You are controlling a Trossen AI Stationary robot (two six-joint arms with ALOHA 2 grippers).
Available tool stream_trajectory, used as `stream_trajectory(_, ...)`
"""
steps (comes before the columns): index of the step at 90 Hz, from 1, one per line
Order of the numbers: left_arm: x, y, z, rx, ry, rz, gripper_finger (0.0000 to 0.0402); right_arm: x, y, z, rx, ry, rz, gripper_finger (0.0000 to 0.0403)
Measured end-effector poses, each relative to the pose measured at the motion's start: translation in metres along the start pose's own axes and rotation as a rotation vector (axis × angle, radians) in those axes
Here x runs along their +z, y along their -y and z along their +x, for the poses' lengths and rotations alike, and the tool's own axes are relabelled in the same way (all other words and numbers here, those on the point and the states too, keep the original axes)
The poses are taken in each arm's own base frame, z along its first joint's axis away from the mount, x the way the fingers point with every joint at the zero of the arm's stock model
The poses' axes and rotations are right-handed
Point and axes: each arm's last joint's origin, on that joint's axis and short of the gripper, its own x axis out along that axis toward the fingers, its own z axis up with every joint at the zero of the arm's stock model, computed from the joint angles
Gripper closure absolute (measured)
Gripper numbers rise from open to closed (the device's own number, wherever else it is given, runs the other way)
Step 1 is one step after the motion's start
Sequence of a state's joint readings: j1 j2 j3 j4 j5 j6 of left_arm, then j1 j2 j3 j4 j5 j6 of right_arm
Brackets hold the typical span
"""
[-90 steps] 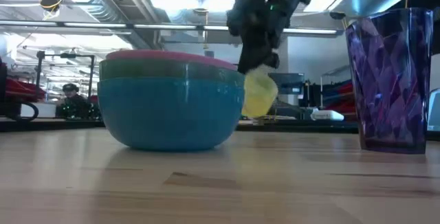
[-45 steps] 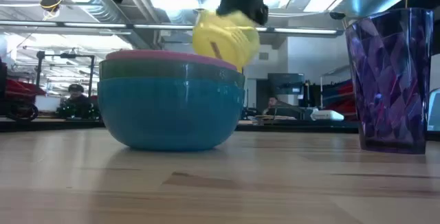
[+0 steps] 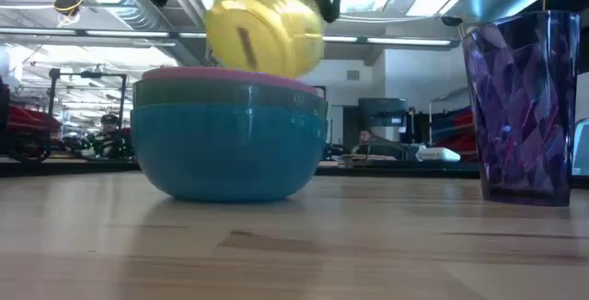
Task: Nest bowls inside each other
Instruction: Stack the yellow bowl on top of the green bowl
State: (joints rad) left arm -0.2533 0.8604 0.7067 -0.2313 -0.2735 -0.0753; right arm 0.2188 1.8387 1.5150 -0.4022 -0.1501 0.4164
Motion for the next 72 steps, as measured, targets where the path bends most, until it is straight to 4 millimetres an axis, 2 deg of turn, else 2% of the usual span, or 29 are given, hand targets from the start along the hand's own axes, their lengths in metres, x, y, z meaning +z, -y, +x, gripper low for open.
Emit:
stream_trajectory(44,-0.002,0.000,0.000,0.001,-0.021,-0.013,0.0318,-0.015,0.010,0.029,-0.040,-0.098,0.017,0.0403)
stream_trajectory(72,-0.002,0.000,0.000,0.001,-0.021,-0.017,0.0318,-0.019,0.023,0.037,-0.126,-0.124,0.013,0.0403)
